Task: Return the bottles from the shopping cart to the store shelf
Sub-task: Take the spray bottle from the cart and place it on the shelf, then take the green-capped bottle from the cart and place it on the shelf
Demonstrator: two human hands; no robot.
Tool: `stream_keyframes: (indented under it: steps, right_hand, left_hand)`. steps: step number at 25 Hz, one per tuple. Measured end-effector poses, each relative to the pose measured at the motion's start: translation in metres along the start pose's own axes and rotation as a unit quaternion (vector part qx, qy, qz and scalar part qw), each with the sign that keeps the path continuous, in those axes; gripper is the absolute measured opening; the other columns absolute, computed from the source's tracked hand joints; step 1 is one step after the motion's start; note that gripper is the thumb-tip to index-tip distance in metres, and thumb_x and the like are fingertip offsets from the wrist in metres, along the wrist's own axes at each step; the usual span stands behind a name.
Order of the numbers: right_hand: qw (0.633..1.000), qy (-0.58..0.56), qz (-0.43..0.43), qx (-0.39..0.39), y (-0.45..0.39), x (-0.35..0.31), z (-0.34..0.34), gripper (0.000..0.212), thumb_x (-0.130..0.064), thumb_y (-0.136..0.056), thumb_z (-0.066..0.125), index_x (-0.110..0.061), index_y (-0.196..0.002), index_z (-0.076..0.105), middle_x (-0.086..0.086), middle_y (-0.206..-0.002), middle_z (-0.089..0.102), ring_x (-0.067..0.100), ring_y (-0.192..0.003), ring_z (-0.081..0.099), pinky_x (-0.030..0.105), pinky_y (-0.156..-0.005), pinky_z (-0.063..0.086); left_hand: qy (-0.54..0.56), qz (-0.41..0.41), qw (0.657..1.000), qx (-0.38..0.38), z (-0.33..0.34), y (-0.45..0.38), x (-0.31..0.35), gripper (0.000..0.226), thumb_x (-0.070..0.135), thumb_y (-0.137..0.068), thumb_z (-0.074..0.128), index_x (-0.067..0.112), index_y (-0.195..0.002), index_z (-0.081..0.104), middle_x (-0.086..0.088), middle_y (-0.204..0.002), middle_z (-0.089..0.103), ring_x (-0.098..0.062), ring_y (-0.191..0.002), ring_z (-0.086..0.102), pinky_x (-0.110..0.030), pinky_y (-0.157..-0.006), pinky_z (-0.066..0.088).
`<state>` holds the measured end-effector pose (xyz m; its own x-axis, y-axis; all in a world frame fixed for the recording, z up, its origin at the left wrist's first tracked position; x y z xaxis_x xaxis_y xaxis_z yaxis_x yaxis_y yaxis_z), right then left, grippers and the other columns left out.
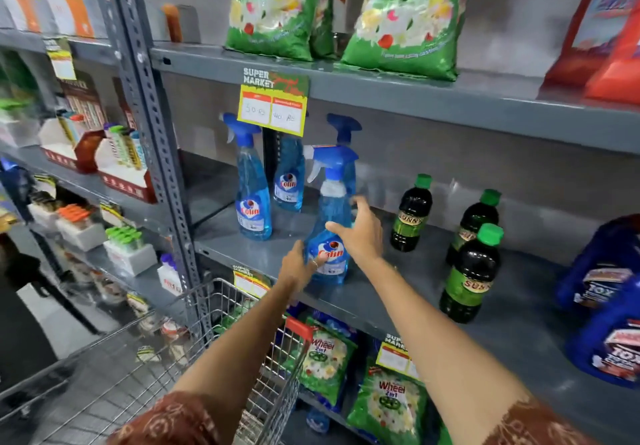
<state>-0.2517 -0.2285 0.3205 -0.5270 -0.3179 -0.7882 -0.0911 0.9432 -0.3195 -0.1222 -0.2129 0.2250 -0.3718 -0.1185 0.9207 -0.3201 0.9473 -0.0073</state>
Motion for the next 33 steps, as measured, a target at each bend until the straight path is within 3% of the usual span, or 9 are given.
stream_keyframes:
  steps: [3,6,9,13,16,21,25,29,33]
  right_hand:
    - [1.000,0.002,-0.013,-0.004,-0.020,-0.005,0.020,0.054,-0.024,-0.069,0.076,-0.014,-0.112,0.046,0.007,-0.113,0.066,0.031,-0.102,0.060,0.037,-0.080,0.046]
    - [1.000,0.009,-0.017,-0.011,-0.035,-0.004,0.034,0.054,-0.024,-0.071,0.076,-0.011,-0.112,0.045,0.008,-0.115,0.063,0.029,-0.104,0.058,0.031,-0.077,0.040]
    - [1.000,0.006,-0.018,-0.009,-0.043,-0.002,0.041,0.054,-0.025,-0.071,0.076,-0.010,-0.112,0.043,0.009,-0.119,0.059,0.027,-0.108,0.054,0.027,-0.075,0.033]
    - [1.000,0.001,0.000,-0.009,-0.041,0.001,0.044,0.056,-0.028,-0.073,0.075,-0.012,-0.116,0.042,0.010,-0.121,0.057,0.029,-0.110,0.054,0.034,-0.081,0.043]
    - [1.000,-0.006,0.001,-0.029,-0.033,0.000,0.041,0.062,-0.023,-0.073,0.075,-0.011,-0.124,0.041,0.013,-0.128,0.053,0.031,-0.117,0.049,0.038,-0.091,0.042]
    - [1.000,-0.002,-0.004,0.007,0.003,0.000,0.028,0.061,-0.017,-0.074,0.073,-0.010,-0.126,0.041,0.014,-0.130,0.051,0.030,-0.120,0.046,0.035,-0.096,0.038]
    - [0.999,0.006,-0.031,-0.002,0.047,0.000,0.014,0.040,-0.012,-0.076,0.069,-0.008,-0.111,0.051,0.013,-0.120,0.055,0.030,-0.111,0.052,0.039,-0.089,0.044]
    - [0.999,-0.002,-0.039,-0.024,0.095,-0.005,0.008,0.033,-0.013,-0.077,0.069,-0.006,-0.106,0.055,0.014,-0.115,0.058,0.029,-0.108,0.053,0.035,-0.085,0.040]
    - [0.997,-0.012,-0.045,-0.060,0.139,-0.017,0.022,0.026,-0.014,-0.081,0.066,-0.008,-0.104,0.058,0.013,-0.114,0.061,0.030,-0.102,0.058,0.039,-0.084,0.043]
  left_hand:
    - [0.011,-0.005,1.000,0.001,-0.012,-0.029,-0.008,0.050,0.031,-0.080,0.068,0.011,-0.121,0.046,-0.011,-0.122,0.062,-0.017,-0.096,0.058,-0.029,-0.081,0.047]
    - [0.018,-0.015,1.000,-0.015,-0.021,-0.050,-0.011,0.054,0.026,-0.082,0.067,0.006,-0.125,0.043,-0.014,-0.128,0.058,-0.026,-0.110,0.058,-0.039,-0.097,0.048]
    - [0.015,-0.011,1.000,-0.013,-0.023,-0.057,-0.011,0.056,0.024,-0.084,0.065,0.004,-0.129,0.039,-0.016,-0.130,0.056,-0.029,-0.116,0.056,-0.042,-0.100,0.046]
    - [0.047,-0.024,0.998,-0.031,-0.024,-0.055,-0.007,0.057,0.017,-0.085,0.063,0.001,-0.133,0.036,-0.019,-0.134,0.053,-0.030,-0.118,0.054,-0.043,-0.101,0.046]
    - [0.028,-0.025,0.999,-0.019,-0.026,-0.043,-0.005,0.057,0.018,-0.085,0.063,0.003,-0.134,0.036,-0.017,-0.136,0.051,-0.029,-0.121,0.052,-0.037,-0.101,0.045]
    - [-0.022,-0.031,0.996,0.079,-0.043,-0.002,-0.014,0.052,0.022,-0.085,0.063,0.003,-0.129,0.044,-0.018,-0.136,0.051,-0.031,-0.122,0.051,-0.041,-0.102,0.043]
    - [-0.063,-0.032,0.989,0.127,-0.063,0.049,-0.017,0.039,0.022,-0.083,0.066,0.000,-0.113,0.057,-0.020,-0.116,0.063,-0.033,-0.102,0.061,-0.034,-0.084,0.046]
    - [-0.069,-0.028,0.988,0.135,-0.083,0.113,-0.023,0.029,0.021,-0.083,0.067,-0.002,-0.100,0.062,-0.024,-0.100,0.069,-0.032,-0.082,0.065,-0.026,-0.065,0.051]
    - [-0.078,-0.081,0.984,0.136,-0.108,0.170,-0.047,0.031,0.027,-0.083,0.066,0.001,-0.099,0.063,-0.020,-0.103,0.069,-0.032,-0.096,0.064,-0.037,-0.084,0.051]
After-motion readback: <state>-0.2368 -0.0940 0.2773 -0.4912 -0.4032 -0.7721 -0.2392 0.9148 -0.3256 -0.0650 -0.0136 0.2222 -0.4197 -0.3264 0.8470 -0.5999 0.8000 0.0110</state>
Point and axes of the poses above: each hand's wrist, its own y-axis away from the middle knuckle, its own z-axis out of the palm, x = y × z, the point moved 1 cm from there along -y, towards the middle knuckle
